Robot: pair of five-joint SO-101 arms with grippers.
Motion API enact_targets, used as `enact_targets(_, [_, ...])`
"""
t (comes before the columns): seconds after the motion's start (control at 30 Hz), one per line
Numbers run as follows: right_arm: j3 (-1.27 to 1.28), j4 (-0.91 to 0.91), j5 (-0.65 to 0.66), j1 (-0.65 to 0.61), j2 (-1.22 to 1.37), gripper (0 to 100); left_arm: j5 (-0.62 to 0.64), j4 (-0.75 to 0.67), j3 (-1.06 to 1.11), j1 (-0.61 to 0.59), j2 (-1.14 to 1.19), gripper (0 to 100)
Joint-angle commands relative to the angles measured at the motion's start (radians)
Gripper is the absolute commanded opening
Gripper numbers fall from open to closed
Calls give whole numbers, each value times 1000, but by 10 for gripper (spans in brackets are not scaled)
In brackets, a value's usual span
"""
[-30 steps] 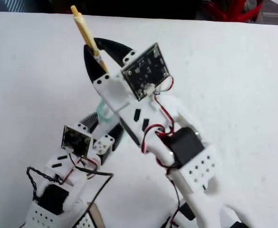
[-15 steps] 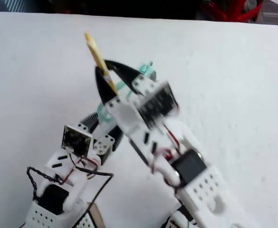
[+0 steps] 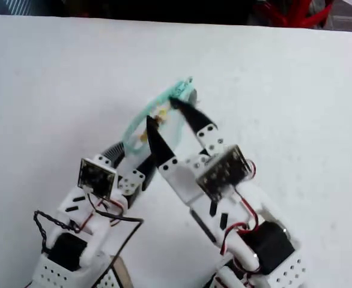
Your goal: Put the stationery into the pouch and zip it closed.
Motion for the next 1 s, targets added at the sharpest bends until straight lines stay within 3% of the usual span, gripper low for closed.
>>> enact_targets(0.0, [-167,65,-37,41,93,251,-6,-23,-5,5,-12,191])
enact_targets(0.23, [-463,156,-334,372,358,214,-6,-23,-5,5,-12,191])
enact_targets(0.37, [-545,275,-267,478,499,212,-6,-21,-5,5,-12,191])
enact_targets(0.6, [-420,309,75,441,535,212,0,-21,-20,-31,-12,182])
enact_targets(0.7, [-351,308,91,423,495,212,91,23,-127,-191,-12,166])
enact_targets(0.77, [-318,306,91,418,458,212,215,172,-219,-203,-12,231])
enact_targets(0.83, [-284,294,91,395,424,212,255,292,-284,-171,-12,292])
enact_targets(0.97, [-210,277,91,338,363,212,209,181,-215,-217,-10,295])
